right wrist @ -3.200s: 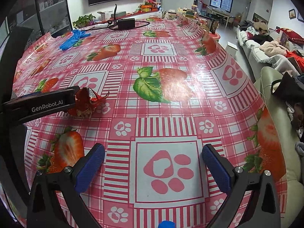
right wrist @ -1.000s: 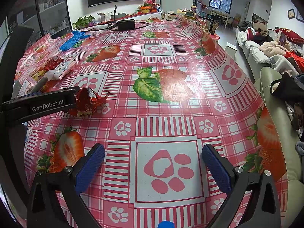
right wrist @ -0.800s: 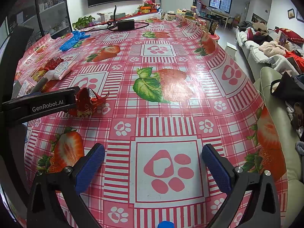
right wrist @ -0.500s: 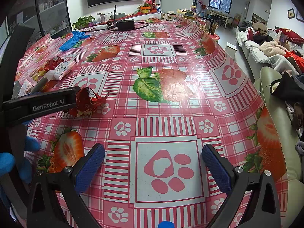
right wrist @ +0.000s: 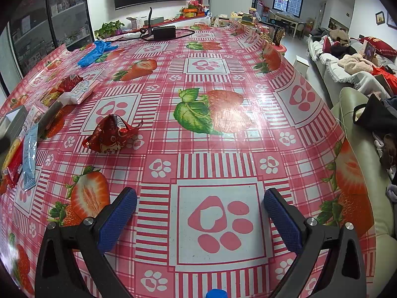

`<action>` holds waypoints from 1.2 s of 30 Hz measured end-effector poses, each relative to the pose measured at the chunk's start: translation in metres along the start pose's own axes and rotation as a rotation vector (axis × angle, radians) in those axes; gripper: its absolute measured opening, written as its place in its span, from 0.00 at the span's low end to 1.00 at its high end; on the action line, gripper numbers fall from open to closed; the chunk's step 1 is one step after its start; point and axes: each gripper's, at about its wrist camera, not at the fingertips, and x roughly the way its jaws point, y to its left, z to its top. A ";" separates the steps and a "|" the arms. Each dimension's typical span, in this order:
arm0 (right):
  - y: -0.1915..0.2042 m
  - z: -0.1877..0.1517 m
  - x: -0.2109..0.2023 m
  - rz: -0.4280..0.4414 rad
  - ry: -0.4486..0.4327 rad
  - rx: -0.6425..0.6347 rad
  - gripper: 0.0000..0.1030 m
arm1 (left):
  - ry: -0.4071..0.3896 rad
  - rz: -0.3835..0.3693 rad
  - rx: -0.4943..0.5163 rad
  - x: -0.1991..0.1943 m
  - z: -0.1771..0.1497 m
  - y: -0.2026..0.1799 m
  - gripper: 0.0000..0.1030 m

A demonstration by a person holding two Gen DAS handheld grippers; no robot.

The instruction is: Organize snacks

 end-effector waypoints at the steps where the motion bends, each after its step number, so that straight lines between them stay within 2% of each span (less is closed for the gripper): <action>1: 0.000 0.000 0.000 0.000 0.000 0.000 1.00 | 0.017 -0.014 -0.014 0.003 -0.006 0.010 1.00; 7: 0.000 0.000 0.000 0.000 -0.001 0.000 1.00 | 0.060 -0.004 -0.017 0.018 -0.016 0.034 1.00; 11: 0.001 0.000 0.000 -0.001 -0.001 0.001 1.00 | 0.098 -0.027 0.002 0.027 -0.011 0.027 1.00; 13: 0.000 0.000 0.000 0.000 0.000 0.001 1.00 | 0.131 0.001 0.044 0.038 -0.011 0.015 1.00; 14: 0.000 0.000 0.000 0.000 0.000 0.000 1.00 | 0.107 0.007 0.046 0.037 -0.011 0.013 1.00; 17: 0.000 0.000 0.000 0.001 0.004 0.000 1.00 | 0.125 0.018 0.030 0.040 -0.009 0.014 1.00; 20: 0.002 0.007 0.001 -0.005 0.062 0.005 1.00 | 0.138 0.014 0.028 0.041 -0.008 0.015 1.00; 22: 0.004 0.014 0.001 0.028 0.093 0.025 1.00 | 0.134 0.008 0.036 0.042 -0.008 0.015 1.00; 25: 0.010 0.027 -0.003 0.133 0.070 0.076 1.00 | 0.151 0.002 0.034 0.045 -0.004 0.017 1.00; 29: 0.030 0.050 0.003 0.153 0.058 0.080 1.00 | 0.191 0.007 0.001 0.052 0.005 0.021 1.00; 33: 0.051 0.067 0.025 0.182 0.098 0.093 0.99 | 0.204 0.014 -0.009 0.054 0.007 0.021 1.00; 34: 0.055 0.069 0.030 0.183 0.102 0.093 0.98 | 0.204 0.014 -0.010 0.053 0.007 0.021 0.99; 36: 0.064 0.071 0.033 0.145 0.095 0.066 0.73 | 0.196 0.021 -0.009 0.050 0.006 0.020 0.94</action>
